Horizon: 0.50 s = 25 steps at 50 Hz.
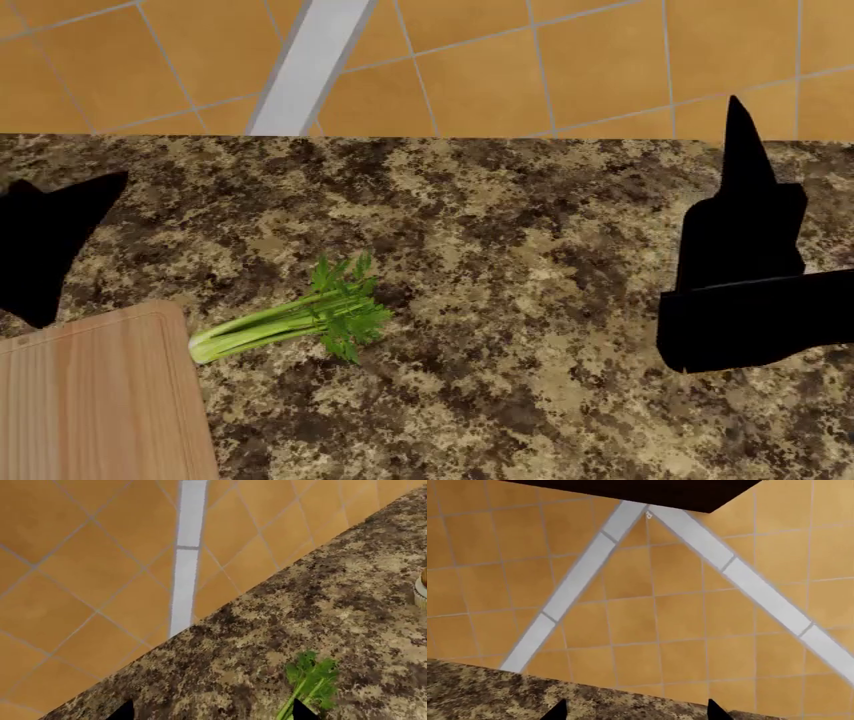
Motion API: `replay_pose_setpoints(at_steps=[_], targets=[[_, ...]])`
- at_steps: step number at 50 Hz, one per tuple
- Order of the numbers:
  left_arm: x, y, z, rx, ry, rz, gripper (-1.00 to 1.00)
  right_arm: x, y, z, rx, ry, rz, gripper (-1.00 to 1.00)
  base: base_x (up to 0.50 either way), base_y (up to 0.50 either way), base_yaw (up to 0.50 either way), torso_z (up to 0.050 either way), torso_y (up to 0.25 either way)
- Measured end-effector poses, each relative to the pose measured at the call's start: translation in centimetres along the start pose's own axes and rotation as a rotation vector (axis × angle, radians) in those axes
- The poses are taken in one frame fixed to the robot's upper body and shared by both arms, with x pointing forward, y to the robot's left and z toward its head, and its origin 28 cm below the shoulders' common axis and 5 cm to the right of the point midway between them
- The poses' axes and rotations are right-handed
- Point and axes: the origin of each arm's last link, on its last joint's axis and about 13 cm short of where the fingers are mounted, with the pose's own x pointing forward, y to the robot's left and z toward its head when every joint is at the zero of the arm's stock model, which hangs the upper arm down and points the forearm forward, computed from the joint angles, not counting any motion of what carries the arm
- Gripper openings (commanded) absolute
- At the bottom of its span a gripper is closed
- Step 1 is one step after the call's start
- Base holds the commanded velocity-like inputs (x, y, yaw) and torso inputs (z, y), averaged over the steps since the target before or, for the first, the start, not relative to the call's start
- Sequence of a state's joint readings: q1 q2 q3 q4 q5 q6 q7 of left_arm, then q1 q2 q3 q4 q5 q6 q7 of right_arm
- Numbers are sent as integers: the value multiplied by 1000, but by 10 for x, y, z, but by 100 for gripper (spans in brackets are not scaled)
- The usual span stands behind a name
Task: Clear the non-vegetable object off the cutting board and place the vegetables onto it.
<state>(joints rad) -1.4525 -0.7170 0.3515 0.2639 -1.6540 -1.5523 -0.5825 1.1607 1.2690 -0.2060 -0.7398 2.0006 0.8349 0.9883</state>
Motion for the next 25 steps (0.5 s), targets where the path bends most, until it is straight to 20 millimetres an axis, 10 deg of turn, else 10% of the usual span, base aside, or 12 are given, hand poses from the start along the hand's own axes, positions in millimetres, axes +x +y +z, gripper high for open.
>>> replay_pose_setpoints(at_steps=[25], targets=[[51,-20,23,208,184,-332,100,0,0,-18,58,21,5,100,0,0,0,0,0]])
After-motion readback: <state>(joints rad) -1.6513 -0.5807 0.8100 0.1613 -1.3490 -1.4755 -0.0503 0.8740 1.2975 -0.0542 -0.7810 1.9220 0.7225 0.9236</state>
